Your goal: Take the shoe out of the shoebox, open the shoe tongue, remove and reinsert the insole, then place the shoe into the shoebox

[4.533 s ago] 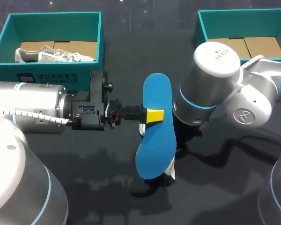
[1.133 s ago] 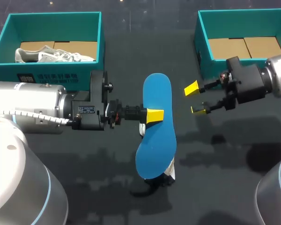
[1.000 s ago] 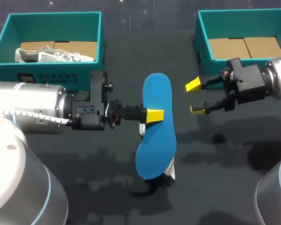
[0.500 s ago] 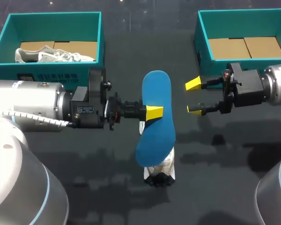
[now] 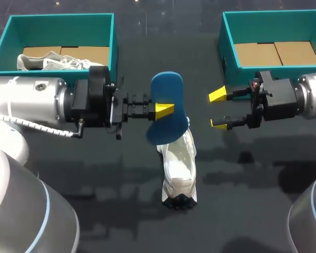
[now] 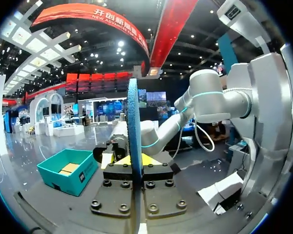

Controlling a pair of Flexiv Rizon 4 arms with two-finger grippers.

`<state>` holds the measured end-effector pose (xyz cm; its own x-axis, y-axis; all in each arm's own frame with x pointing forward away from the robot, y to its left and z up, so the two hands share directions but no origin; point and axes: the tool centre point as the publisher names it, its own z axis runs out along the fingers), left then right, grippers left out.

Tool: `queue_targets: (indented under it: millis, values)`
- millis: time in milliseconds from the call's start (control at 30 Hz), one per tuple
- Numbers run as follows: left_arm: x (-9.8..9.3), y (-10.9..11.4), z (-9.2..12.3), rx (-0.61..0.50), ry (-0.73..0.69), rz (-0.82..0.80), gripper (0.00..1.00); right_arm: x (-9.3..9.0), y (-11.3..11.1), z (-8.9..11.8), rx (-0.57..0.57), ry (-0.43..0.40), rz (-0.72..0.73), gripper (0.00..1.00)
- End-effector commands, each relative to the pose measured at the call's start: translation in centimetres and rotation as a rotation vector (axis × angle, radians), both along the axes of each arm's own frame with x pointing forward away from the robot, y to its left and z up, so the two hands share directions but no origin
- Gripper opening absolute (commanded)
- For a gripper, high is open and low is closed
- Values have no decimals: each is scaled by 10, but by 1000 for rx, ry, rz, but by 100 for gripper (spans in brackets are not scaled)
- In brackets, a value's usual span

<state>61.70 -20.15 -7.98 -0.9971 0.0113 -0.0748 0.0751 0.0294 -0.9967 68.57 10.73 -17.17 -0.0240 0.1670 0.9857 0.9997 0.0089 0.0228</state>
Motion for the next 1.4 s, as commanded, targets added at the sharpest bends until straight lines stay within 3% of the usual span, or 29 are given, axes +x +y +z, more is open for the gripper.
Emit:
queue_targets:
  millis: [33, 167, 500, 567, 1000, 1400]
  values:
    - [6, -6, -3, -16, -91, -23, 0, 0, 1, 0, -3, 1, -1, 100]
    - [6, -6, -3, -16, -91, -23, 0, 0, 1, 0, -3, 1, -1, 100]
    - [14, -7, -27, 67, -578, 4, 0, 0, 1, 0, -3, 1, -1, 100]
    - [14, -9, -33, 104, -743, 60, 0, 0, 1, 0, -3, 1, -1, 100]
    - [16, -9, -34, 80, -747, 47, 0, 0, 1, 0, -3, 1, -1, 100]
    - [34, -15, -68, 57, -1054, 99, 0, 0, 1, 0, -3, 1, -1, 100]
